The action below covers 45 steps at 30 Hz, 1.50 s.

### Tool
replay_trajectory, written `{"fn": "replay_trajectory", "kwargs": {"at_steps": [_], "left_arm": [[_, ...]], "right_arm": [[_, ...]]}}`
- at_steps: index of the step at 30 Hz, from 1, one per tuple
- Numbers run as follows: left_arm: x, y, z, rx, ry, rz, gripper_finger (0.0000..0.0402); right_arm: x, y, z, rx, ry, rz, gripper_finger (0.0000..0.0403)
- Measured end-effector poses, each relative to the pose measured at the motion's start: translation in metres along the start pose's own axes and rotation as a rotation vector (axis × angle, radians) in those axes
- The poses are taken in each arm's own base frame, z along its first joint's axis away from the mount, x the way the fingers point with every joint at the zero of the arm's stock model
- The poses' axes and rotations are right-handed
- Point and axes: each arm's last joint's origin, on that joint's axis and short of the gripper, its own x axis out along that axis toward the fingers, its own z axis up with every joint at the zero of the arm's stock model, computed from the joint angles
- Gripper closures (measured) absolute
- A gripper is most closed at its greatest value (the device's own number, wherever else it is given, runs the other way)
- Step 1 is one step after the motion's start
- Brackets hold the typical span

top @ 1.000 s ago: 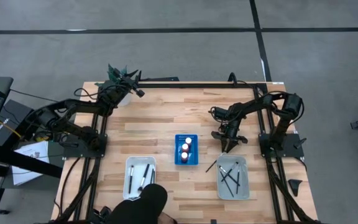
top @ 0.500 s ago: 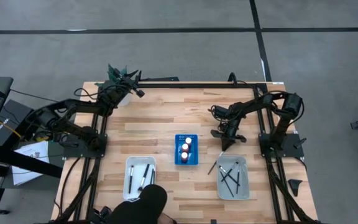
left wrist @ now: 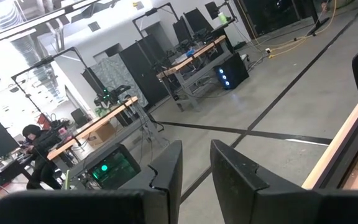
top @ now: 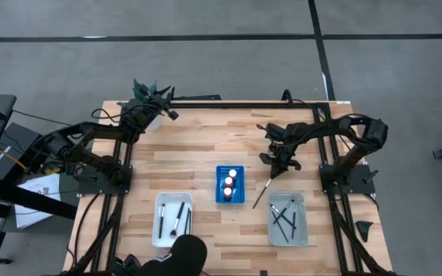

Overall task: Pick & Place Paint Supplies
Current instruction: Put the eyeshadow brush into the white bin

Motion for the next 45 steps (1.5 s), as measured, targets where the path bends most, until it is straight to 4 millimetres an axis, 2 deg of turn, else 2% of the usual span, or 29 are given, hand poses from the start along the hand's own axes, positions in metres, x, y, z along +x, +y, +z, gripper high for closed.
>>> {"fn": "replay_trajectory", "kwargs": {"at_steps": [8,12,23,33,40,45], "left_arm": [[0.000,0.000,0.000,0.000,0.000,-0.001,0.0325],[0.000,0.000,0.000,0.000,-0.001,-0.001,0.0325],[-0.001,-0.005,0.004,-0.004,-0.022,-0.013,0.0325],[-0.010,-0.011,0.030,-0.026,-0.151,-0.031,0.0325],[-0.021,-0.007,0.047,-0.032,-0.182,-0.056,0.0325],[-0.026,-0.003,0.052,-0.034,-0.177,-0.058,0.0325]], "right_arm": [[-0.020,0.010,-0.018,-0.107,-0.105,0.035,0.0402],[-0.033,0.014,-0.029,-0.194,-0.211,0.034,0.0403],[-0.067,0.014,-0.075,-0.446,-0.433,0.017,0.0403],[-0.095,0.008,-0.101,-0.605,-0.675,0.041,0.0403],[-0.107,0.004,-0.122,-0.694,-0.716,0.131,0.0403],[-0.117,0.016,-0.141,-0.781,-0.737,0.197,0.0403]]}}
